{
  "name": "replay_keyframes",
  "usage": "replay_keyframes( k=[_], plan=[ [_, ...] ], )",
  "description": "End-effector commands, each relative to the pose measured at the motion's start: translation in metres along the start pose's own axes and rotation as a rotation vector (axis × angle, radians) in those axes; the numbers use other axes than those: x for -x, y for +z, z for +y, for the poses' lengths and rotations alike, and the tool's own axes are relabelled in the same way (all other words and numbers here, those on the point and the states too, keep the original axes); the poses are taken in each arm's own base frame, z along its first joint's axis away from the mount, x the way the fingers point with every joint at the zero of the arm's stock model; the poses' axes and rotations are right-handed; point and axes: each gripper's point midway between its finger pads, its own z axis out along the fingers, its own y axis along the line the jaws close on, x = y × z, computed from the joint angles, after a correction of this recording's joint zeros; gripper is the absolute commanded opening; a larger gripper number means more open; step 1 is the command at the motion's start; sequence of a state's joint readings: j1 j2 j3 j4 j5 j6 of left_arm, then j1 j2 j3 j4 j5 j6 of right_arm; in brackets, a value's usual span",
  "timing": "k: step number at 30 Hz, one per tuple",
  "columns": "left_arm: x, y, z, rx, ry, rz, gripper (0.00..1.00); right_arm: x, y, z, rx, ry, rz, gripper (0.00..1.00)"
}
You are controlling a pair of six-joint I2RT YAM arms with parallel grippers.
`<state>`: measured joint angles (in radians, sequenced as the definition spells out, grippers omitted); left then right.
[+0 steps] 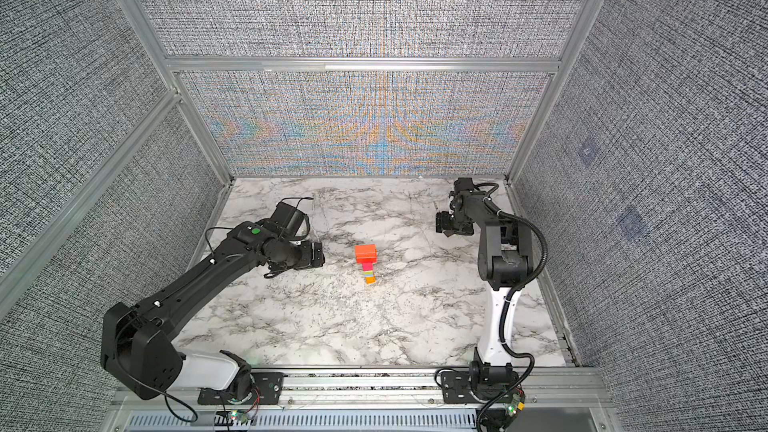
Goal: Build the wood block tower
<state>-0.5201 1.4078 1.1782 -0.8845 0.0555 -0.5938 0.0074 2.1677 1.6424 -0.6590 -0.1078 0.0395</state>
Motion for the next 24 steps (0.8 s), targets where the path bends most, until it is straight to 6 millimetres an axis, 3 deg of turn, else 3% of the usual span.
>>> replay_keyframes(
  k=[1,12,24],
  plan=[
    [0.002,0.000,-0.001,-0.002,0.007,-0.006,0.99,0.002,0.002,0.005,0.019,-0.032,0.002,0.83],
    [0.004,0.003,-0.002,-0.002,0.005,0.002,0.99,0.006,-0.001,0.014,0.064,-0.075,-0.020,0.83],
    [0.000,0.001,0.001,-0.004,0.006,-0.003,0.99,-0.006,0.000,0.026,0.074,-0.107,-0.013,0.77]
  ],
)
